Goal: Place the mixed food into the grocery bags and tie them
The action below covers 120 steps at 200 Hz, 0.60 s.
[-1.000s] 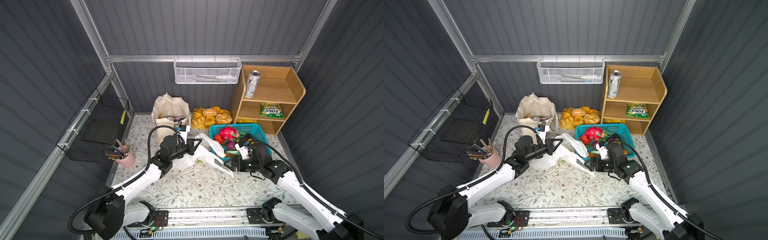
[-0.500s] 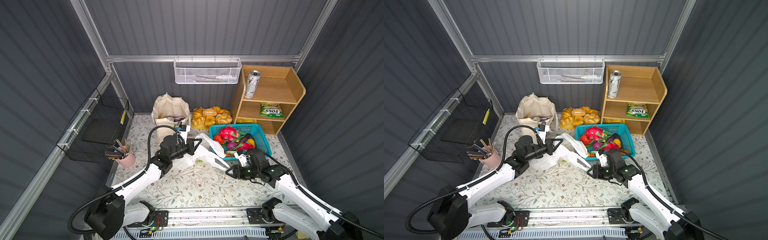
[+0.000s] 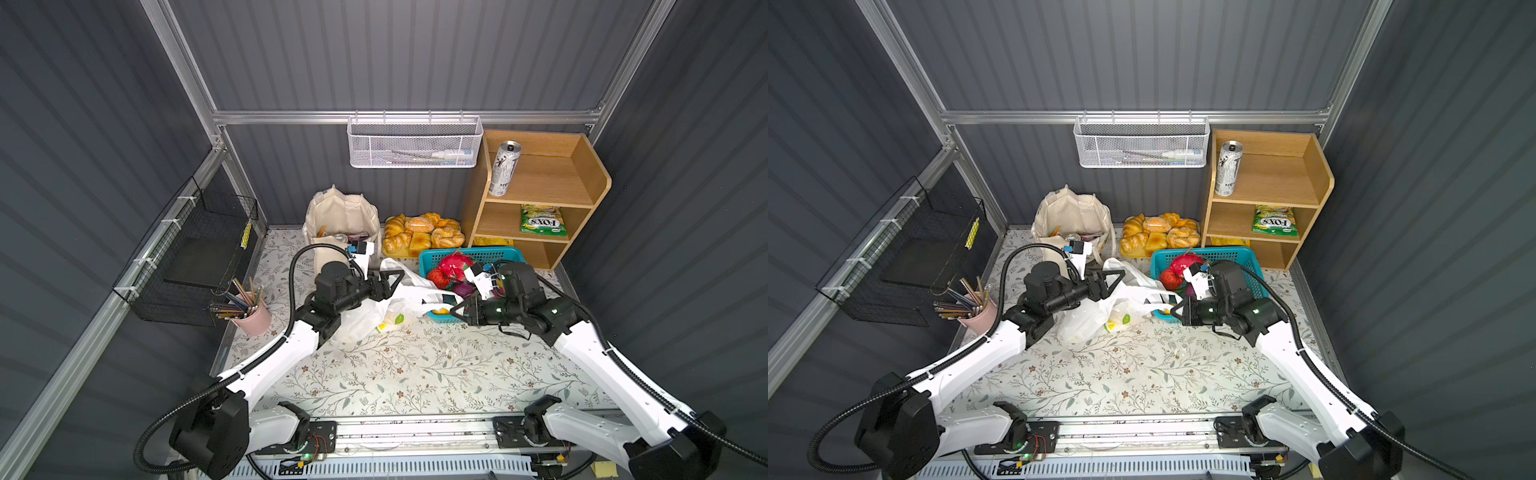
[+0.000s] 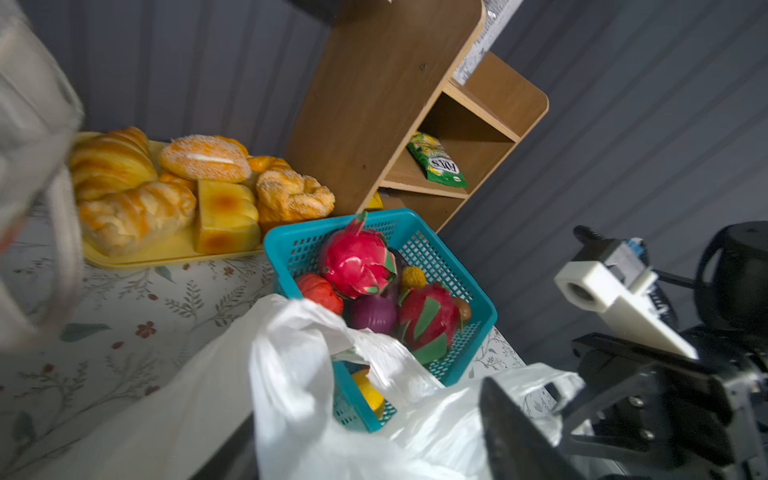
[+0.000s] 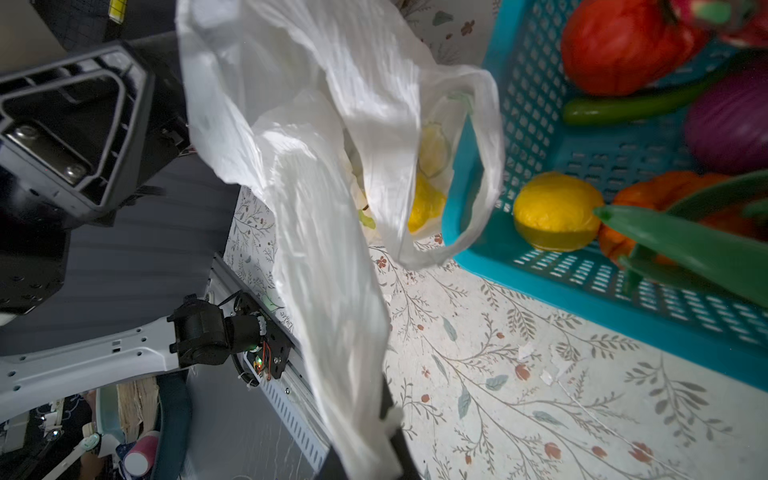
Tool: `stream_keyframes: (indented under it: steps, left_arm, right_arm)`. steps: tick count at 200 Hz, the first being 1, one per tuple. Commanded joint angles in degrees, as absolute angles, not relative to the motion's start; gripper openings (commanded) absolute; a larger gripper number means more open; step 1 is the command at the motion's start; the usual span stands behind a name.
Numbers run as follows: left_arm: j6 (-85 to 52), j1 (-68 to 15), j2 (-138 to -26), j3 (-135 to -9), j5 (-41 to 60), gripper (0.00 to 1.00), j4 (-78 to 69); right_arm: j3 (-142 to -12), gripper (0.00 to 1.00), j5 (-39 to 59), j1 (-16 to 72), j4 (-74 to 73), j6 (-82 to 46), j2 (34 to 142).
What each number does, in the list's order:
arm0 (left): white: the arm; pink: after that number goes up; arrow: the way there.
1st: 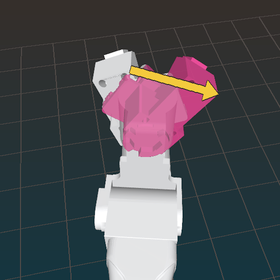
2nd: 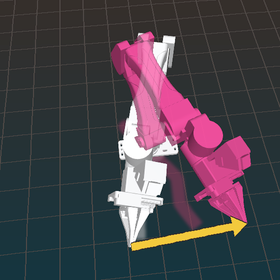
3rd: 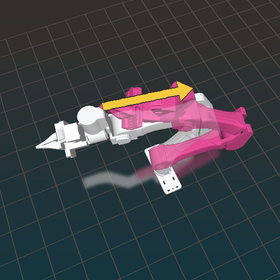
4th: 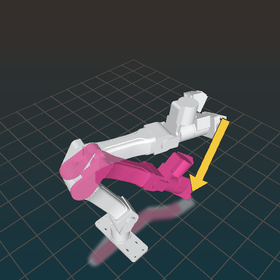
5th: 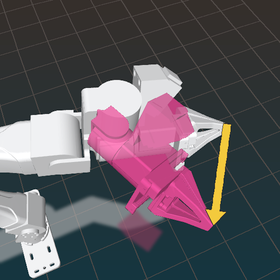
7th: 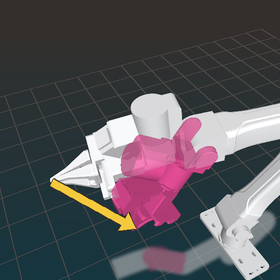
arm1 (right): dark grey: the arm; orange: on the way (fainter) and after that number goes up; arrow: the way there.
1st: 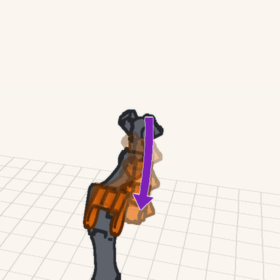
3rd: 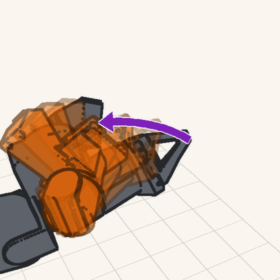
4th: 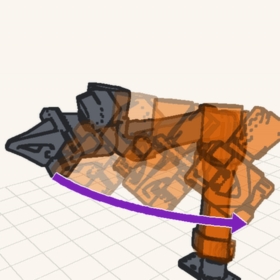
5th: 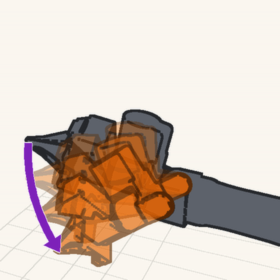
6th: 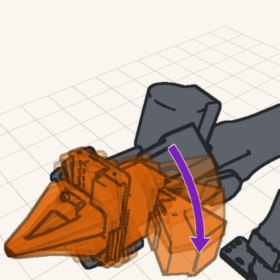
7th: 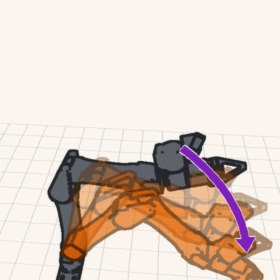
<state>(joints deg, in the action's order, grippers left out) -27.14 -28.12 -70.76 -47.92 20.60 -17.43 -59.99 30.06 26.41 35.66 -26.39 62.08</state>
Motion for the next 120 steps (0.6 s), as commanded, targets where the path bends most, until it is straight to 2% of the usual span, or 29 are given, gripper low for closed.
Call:
stream_keyframes:
  steps: [1, 21, 60, 96, 120]
  left_arm:
    - [-21.15, -23.08, -67.65, -53.66, 22.65, 1.00, -9.86]
    - [-17.23, -19.87, -67.58, -58.51, 26.93, 1.00, -3.93]
    - [-6.92, -19.51, -67.23, -67.02, 32.29, 1.00, 7.57]
    - [-6.84, -19.73, -65.14, -66.59, 39.14, 1.00, 8.35]
    - [-8.11, -22.03, -63.51, -64.12, 38.61, 1.00, 6.35]
  right_arm:
    - [-68.79, 0.00, 30.64, 27.92, 40.63, -23.19, 63.78]
    - [-77.59, 0.00, 28.99, 30.44, 43.38, -22.21, 68.70]
    - [-91.03, 0.00, 25.54, 35.10, 46.15, -22.78, 75.52]
    - [-95.33, 0.00, 23.58, 36.32, 44.67, -24.06, 80.58]
    - [-96.92, 0.00, 22.48, 36.99, 44.40, -24.17, 83.15]
